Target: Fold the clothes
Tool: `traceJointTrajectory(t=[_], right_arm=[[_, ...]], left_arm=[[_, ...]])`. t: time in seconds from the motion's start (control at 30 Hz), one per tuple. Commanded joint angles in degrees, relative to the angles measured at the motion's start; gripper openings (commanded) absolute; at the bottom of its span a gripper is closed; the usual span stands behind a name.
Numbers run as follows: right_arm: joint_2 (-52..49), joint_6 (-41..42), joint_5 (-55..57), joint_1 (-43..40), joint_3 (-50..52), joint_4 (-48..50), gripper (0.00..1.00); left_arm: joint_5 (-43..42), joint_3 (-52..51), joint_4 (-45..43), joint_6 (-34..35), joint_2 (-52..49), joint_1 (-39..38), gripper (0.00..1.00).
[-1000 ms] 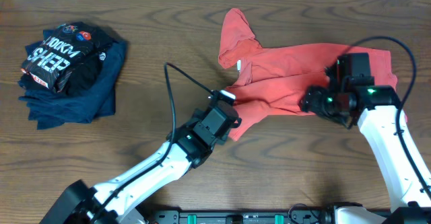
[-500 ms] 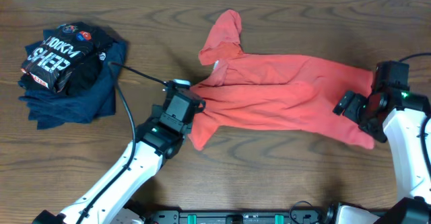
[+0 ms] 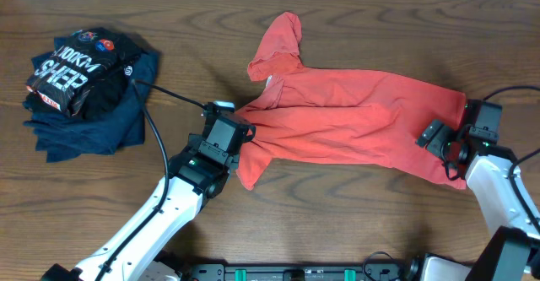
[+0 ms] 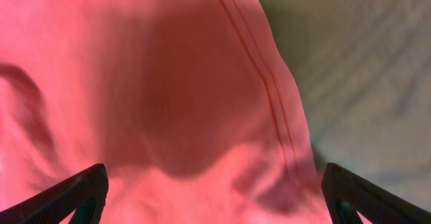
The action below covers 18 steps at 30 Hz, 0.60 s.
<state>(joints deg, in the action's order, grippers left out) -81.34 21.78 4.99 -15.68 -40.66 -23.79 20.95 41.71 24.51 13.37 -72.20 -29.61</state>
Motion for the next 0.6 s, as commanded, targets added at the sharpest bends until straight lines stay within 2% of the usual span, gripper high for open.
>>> traceJointTrajectory(t=[0.0, 0.13, 0.17, 0.2, 0.23, 0.3, 0.43, 0.57], right_arm=[[-3.1, -2.78, 0.24, -0.37, 0.39, 1.88, 0.99], [-8.72, -3.67, -3.91, -0.39, 0.39, 5.18, 0.99], [-10.34, -3.72, -5.16, -0.37, 0.37, 6.16, 0.96], [-11.67, -4.57, -6.38, -0.39, 0.37, 6.71, 0.81], [-12.44, -5.35, -7.21, -0.39, 0.31, 6.78, 0.58], [-12.74, -5.57, -8.52, -0.44, 0.26, 6.67, 0.01], [-9.81, -5.53, -11.28, -0.5, -2.03, 6.1, 0.01], [-7.52, -3.74, -8.66, -1.16, -8.98, 4.7, 0.01]], left_arm=[[-0.48, 0.15, 0.31, 2.05, 0.39, 0.28, 0.06], [-0.85, 0.15, 0.33, 2.43, 0.42, 0.28, 0.06], [-0.83, 0.15, 0.33, 2.43, 0.42, 0.28, 0.06], [-0.83, 0.15, 0.33, 2.43, 0.42, 0.28, 0.06], [-0.83, 0.15, 0.35, 2.4, 0.42, 0.28, 0.06], [-0.81, 0.15, 0.7, 2.4, 0.42, 0.28, 0.06], [-0.81, 0.15, 1.55, 2.4, 0.42, 0.28, 0.06], [-0.79, 0.15, 1.6, 2.4, 0.42, 0.28, 0.06]])
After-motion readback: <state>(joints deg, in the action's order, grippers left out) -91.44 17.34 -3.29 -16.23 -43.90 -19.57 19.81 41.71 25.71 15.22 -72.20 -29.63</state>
